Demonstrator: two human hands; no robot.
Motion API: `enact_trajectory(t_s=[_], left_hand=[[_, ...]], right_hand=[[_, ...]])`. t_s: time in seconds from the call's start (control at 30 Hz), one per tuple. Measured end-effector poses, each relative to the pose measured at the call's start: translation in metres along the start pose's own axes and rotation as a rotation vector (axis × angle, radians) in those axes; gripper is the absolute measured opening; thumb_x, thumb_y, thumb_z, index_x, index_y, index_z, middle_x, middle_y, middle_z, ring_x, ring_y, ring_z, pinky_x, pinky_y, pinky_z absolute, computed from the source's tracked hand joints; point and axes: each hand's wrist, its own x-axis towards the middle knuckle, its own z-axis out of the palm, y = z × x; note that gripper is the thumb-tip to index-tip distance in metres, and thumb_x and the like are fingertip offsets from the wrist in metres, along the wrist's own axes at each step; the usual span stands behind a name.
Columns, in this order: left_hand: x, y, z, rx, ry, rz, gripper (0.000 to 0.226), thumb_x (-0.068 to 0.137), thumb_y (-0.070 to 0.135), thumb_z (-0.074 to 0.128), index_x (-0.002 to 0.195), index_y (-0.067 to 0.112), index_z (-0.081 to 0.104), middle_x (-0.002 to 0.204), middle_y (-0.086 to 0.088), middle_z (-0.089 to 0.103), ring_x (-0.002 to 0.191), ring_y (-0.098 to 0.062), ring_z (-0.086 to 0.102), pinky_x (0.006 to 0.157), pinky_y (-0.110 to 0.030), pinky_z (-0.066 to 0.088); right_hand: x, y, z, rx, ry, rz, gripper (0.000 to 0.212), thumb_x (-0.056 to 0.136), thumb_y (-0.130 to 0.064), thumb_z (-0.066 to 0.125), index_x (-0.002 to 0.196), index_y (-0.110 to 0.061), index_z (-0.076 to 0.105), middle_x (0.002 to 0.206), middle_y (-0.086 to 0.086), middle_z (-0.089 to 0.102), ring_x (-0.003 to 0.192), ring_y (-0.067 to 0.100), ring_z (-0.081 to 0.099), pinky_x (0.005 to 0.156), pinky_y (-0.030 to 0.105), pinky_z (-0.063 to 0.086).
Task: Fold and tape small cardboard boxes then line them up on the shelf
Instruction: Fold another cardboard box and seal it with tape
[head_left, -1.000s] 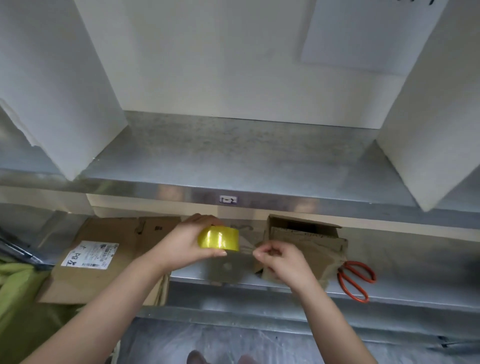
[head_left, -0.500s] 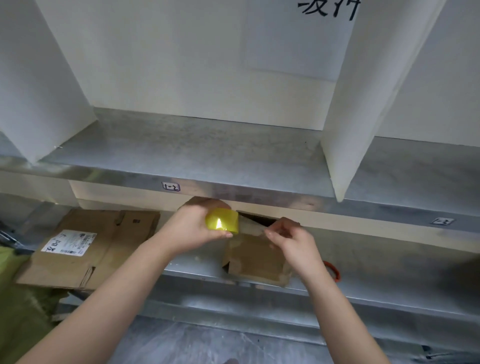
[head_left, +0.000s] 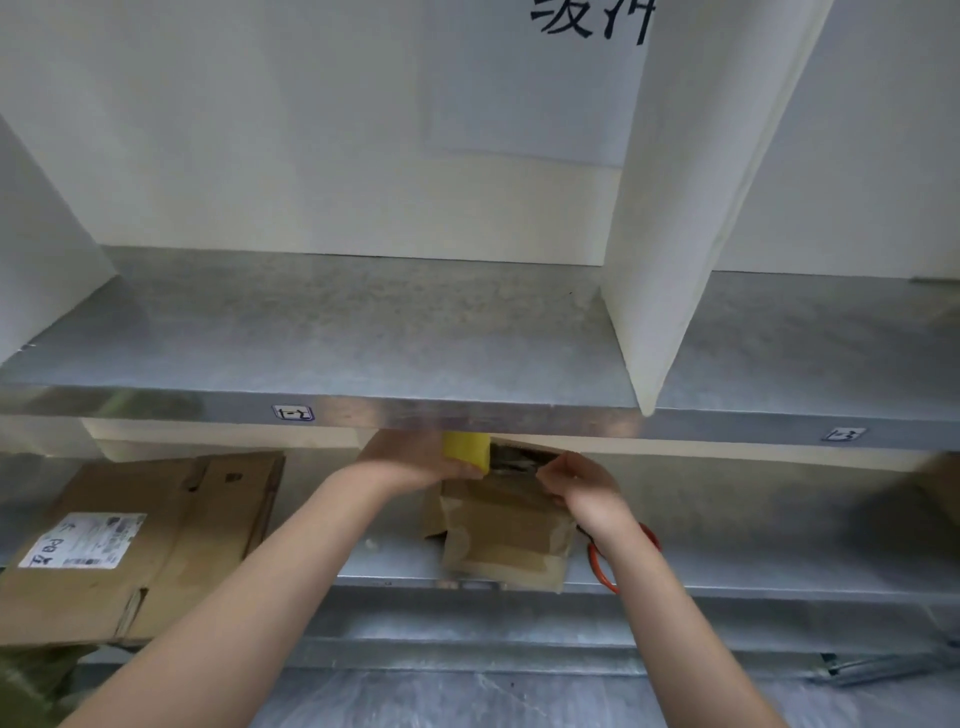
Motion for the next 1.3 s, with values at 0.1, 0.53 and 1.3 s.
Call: enact_trajectory(t_s=[0.1,0.53,1.3], left_hand=[[-0.001,-0.005,-0.005,-0.157,-0.057,0.023,0.074,0.061,0.082,0.064,0.122,0.045,0.048,0.111,0.016,0.056,0.091,-0.007,0.054,0.063,-0.014,0.038],[0.021,0.004,-0.006,-0.395,-0.336,-0.017,0.076,0.071,0.077,0.058,0.136,0.040,0.043,0.147,0.004,0.042,0.124,-0.013,0.046,0.092,-0.017,0.037],[0.017,0.009,0.008,-0.411,-0.155,-0.154,0.090,0.060,0.079,0.068,0.133,0.029,0.053,0.135,0.003,0.053,0.122,-0.018,0.053,0.104,-0.032,0.043]], right_hand=[[0.004,0.008,0.001,0.045,0.012,0.017,0.014,0.092,-0.021,0.063,0.080,-0.014,0.062,0.083,0.005,0.070,0.085,0.024,0.066,0.081,0.036,0.053],[0.007,0.014,-0.014,0.440,-0.026,0.052,0.017,0.094,-0.003,0.059,0.078,-0.008,0.059,0.078,0.007,0.068,0.077,0.018,0.065,0.071,0.024,0.058],[0.014,0.028,-0.017,0.045,0.049,-0.162,0.015,0.092,-0.023,0.061,0.078,-0.020,0.058,0.094,-0.020,0.058,0.083,0.002,0.054,0.066,0.022,0.042]])
